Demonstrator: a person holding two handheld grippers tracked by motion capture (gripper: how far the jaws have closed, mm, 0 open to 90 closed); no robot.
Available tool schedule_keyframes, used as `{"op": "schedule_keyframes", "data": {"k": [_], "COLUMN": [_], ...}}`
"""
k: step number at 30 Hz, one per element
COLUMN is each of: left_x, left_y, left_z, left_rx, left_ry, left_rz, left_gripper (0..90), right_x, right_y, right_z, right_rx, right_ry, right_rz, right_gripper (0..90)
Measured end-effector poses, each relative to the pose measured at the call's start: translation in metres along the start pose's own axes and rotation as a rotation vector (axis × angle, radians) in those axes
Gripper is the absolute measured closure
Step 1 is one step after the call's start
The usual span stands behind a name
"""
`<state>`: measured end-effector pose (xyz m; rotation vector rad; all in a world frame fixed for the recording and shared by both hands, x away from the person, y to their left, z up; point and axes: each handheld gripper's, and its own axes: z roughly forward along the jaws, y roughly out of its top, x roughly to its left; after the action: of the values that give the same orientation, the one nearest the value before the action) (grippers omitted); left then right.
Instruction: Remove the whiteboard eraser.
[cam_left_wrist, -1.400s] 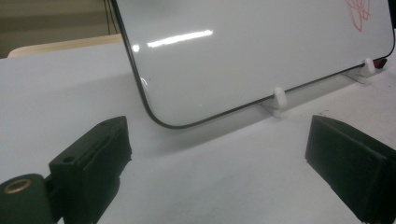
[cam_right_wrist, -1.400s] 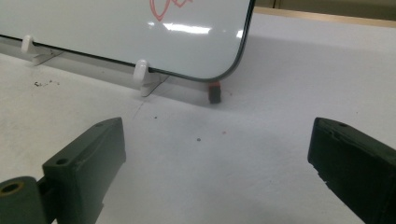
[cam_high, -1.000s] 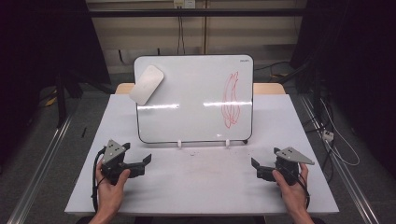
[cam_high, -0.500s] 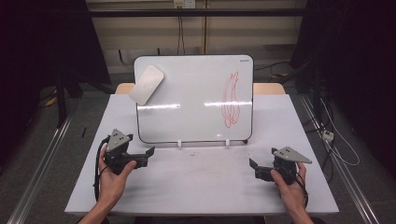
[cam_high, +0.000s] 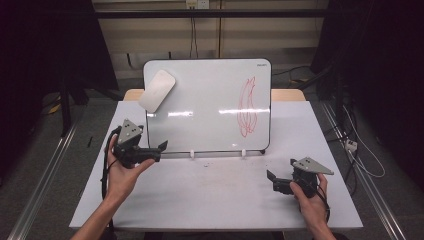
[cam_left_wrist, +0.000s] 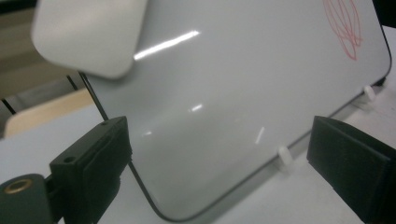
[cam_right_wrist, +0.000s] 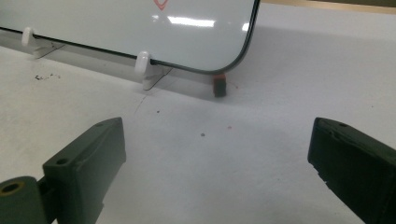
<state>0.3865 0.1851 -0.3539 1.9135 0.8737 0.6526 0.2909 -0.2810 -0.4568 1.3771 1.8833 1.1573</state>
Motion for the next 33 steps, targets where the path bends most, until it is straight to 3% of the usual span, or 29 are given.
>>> {"op": "schedule_keyframes", "data": {"k": [5, 7, 10, 11, 14, 18, 24, 30, 33], "left_x": [0.013, 0.017, 0.022, 0.024, 0.027, 0.029, 0.036, 0.035, 0.034], "left_y": [0.018, 0.024, 0.029, 0.031, 0.034, 0.040, 0.051, 0.066, 0.072], "left_z": [-0.003, -0.003, -0.002, -0.001, 0.004, 0.014, 0.027, 0.038, 0.044], "left_rx": [-0.032, -0.034, -0.036, -0.040, -0.030, -0.032, -0.056, -0.052, -0.022], "left_ry": [0.010, 0.022, 0.046, 0.033, 0.047, 0.045, 0.046, 0.098, 0.131], "left_rz": [-0.023, -0.014, 0.025, 0.033, 0.045, 0.099, 0.109, 0.165, 0.191], "left_gripper": [7.7, 7.3, 6.7, 5.9, 5.6, 6.1, 6.4, 8.6, 10.7], "right_x": [0.002, 0.003, 0.005, 0.005, 0.006, 0.005, 0.006, 0.005, 0.005], "right_y": [0.001, 0.002, 0.002, 0.002, 0.002, 0.002, 0.002, 0.002, 0.002], "right_z": [0.000, 0.001, 0.002, 0.003, 0.003, 0.004, 0.004, 0.003, 0.003], "right_rx": [0.003, 0.006, 0.004, 0.004, 0.006, 0.005, 0.009, 0.007, 0.007], "right_ry": [0.004, 0.006, 0.008, 0.010, 0.013, 0.013, 0.018, 0.021, 0.021], "right_rz": [-0.009, -0.007, -0.013, -0.016, -0.021, -0.017, -0.020, -0.019, -0.018], "right_gripper": [4.2, 4.2, 4.2, 4.2, 4.2, 4.2, 4.2, 4.2, 4.2]}}
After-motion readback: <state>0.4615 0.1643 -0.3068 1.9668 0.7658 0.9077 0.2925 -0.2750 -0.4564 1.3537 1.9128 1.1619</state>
